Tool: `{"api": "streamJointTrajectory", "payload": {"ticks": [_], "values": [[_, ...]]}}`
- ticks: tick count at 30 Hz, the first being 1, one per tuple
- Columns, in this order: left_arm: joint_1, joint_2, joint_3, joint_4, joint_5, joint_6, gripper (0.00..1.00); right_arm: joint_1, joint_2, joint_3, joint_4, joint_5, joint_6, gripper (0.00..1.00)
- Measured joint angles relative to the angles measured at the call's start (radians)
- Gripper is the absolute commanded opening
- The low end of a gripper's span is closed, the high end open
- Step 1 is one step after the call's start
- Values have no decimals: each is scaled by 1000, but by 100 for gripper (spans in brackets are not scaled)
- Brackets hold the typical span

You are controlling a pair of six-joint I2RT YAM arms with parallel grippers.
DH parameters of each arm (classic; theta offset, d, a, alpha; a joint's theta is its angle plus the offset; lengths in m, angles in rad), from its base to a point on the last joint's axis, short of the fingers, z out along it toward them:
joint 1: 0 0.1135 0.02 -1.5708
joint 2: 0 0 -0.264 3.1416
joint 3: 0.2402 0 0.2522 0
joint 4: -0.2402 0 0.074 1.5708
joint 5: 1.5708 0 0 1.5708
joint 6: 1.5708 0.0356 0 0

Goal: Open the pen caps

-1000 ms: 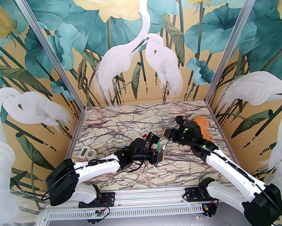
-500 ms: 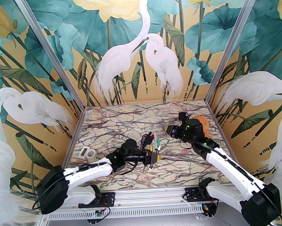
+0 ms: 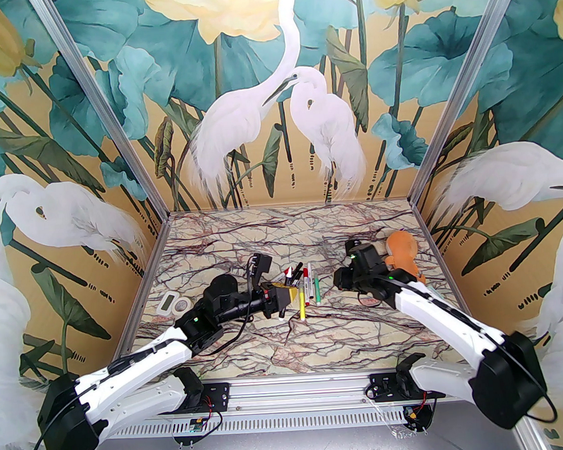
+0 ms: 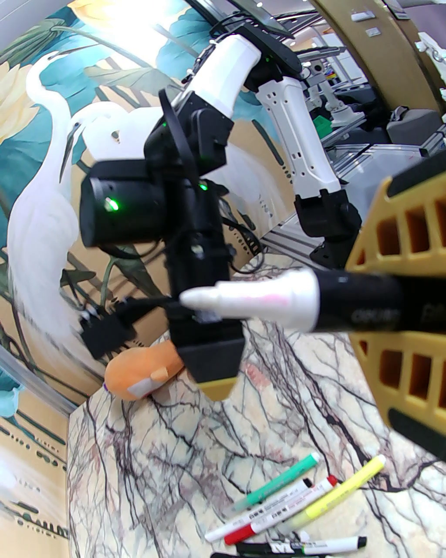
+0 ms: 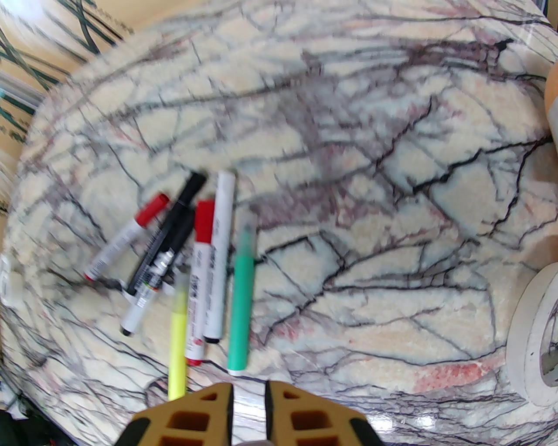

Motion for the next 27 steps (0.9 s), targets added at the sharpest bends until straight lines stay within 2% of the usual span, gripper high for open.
{"api": "streamJointTrajectory", "payload": {"ticks": [8, 27], "values": [[0, -13, -11, -21, -7, 2, 7, 18, 85, -76, 107, 89, -1, 10], [0, 15, -34, -10, 2, -2, 6, 75, 261, -85, 227, 164, 0, 11]]}}
